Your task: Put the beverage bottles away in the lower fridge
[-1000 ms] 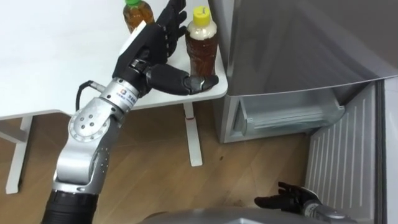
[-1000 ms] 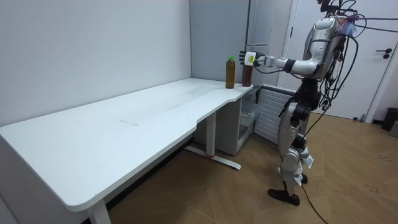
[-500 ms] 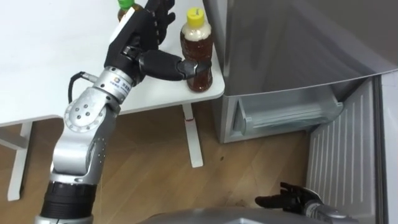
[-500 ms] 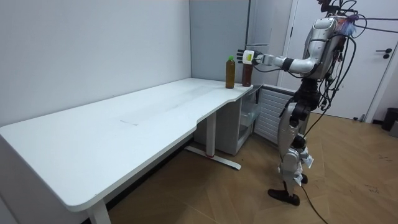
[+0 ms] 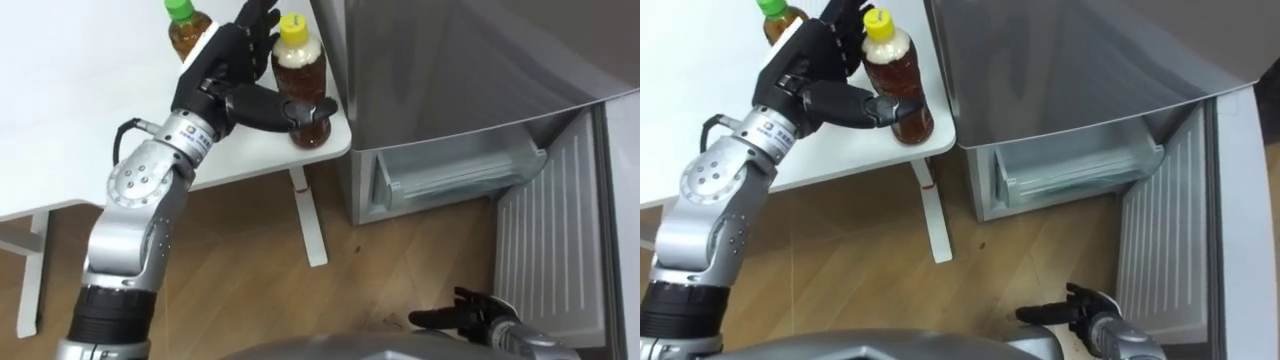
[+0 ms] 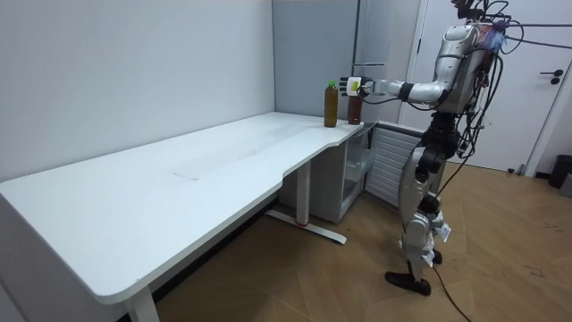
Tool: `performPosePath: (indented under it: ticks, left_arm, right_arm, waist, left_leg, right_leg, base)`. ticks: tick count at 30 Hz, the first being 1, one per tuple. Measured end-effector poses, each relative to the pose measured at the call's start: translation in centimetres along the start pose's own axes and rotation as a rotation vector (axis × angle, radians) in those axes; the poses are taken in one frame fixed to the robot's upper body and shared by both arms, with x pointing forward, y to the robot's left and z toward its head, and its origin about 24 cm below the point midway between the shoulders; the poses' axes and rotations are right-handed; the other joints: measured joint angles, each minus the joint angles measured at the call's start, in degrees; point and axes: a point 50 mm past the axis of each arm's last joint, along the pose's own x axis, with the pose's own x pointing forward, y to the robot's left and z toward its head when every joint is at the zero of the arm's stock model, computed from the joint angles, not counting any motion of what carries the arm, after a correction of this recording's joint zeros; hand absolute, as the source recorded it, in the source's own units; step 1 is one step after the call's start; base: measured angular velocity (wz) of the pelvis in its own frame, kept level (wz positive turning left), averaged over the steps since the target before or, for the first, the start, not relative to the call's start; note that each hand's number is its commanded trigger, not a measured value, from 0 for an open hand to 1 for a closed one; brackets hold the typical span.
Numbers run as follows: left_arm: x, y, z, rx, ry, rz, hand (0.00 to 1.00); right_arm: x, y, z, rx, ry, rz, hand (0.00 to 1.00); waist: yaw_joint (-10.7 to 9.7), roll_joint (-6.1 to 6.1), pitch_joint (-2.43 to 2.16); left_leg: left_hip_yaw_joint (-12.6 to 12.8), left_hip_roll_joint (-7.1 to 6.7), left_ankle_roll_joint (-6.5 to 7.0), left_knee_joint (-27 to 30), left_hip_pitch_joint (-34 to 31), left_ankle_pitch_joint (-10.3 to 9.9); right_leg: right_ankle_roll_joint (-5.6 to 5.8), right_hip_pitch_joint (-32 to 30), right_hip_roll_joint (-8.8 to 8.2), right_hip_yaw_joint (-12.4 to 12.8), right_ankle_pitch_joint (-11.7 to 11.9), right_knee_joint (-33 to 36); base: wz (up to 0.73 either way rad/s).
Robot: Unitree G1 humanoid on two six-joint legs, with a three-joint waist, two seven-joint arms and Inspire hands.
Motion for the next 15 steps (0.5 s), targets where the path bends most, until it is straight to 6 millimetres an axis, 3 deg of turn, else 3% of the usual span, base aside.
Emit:
performPosePath:
  ticks: [12, 15]
  left_arm:
    - [0.2, 0.6, -1.8, -0.056, 0.070, 0.030, 0.00]
    - [0.2, 0.7, -2.0, -0.057, 0.075, 0.043, 0.00]
  right_arm:
    - [0.0, -0.1, -0.2, 0.008, 0.002, -0.033, 0.00]
    - [0.0, -0.2, -0.2, 0.012, -0.001, -0.041, 0.00]
  waist:
    - [-0.04, 0.24, 0.07]
    - [-0.05, 0.42, 0.32]
  left_leg:
    - [0.03, -0.08, 0.00, -0.37, 0.24, 0.00]
    - [-0.01, -0.08, 0.00, -0.36, 0.22, 0.00]
  right_leg:
    - [0.00, 0.18, 0.00, 0.21, 0.00, -0.24]
    - [0.00, 0.18, 0.00, -0.03, 0.00, -0.16]
  base:
    - [0.00]
    - [0.00]
